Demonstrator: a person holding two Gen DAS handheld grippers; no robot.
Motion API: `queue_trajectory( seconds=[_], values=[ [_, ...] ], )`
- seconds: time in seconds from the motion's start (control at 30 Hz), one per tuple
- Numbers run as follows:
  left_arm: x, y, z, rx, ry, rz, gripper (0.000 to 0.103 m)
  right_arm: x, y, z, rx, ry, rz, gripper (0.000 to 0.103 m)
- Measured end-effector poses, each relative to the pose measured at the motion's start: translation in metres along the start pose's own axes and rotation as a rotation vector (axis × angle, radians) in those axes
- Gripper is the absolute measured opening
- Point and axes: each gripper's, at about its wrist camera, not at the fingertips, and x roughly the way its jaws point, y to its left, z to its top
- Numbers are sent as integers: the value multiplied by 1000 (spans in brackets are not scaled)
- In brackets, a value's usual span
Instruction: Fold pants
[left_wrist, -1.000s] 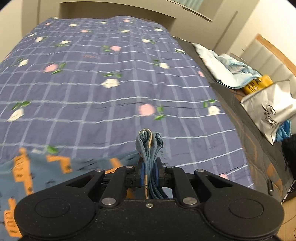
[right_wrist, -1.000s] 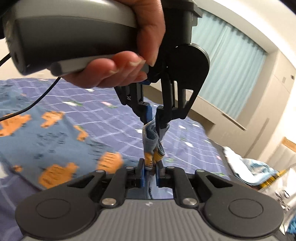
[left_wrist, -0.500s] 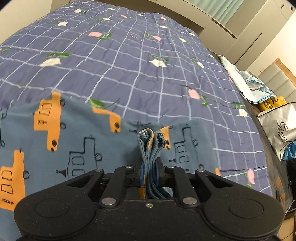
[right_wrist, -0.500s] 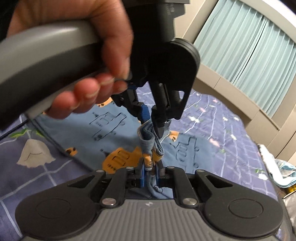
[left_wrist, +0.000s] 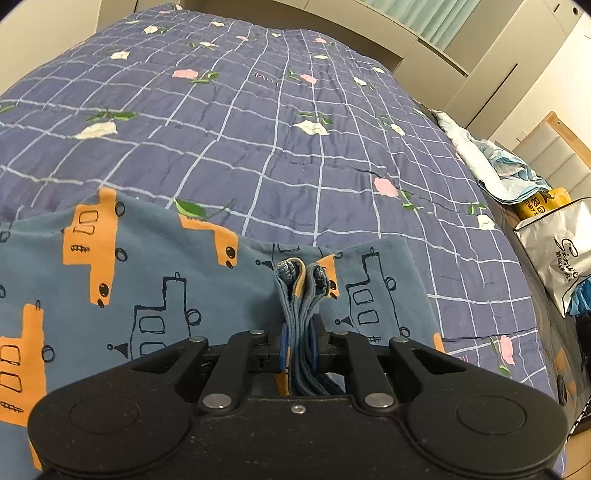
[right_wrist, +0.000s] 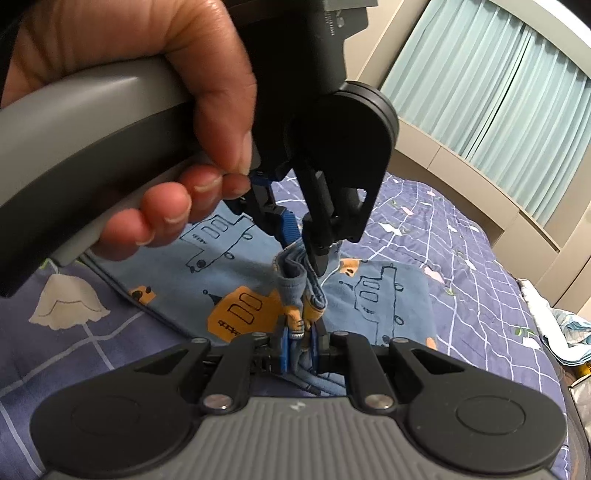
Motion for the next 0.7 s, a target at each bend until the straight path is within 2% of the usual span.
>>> queue_trajectory(
  seconds=[0.4,0.7],
  values=[
    [-44,5,10,65,-45,37,12,-19,11,21,-21,-63,-4,13],
    [-77,54,9,60,-58,93,12,-21,44,44,-42,-83,90,13]
  ],
)
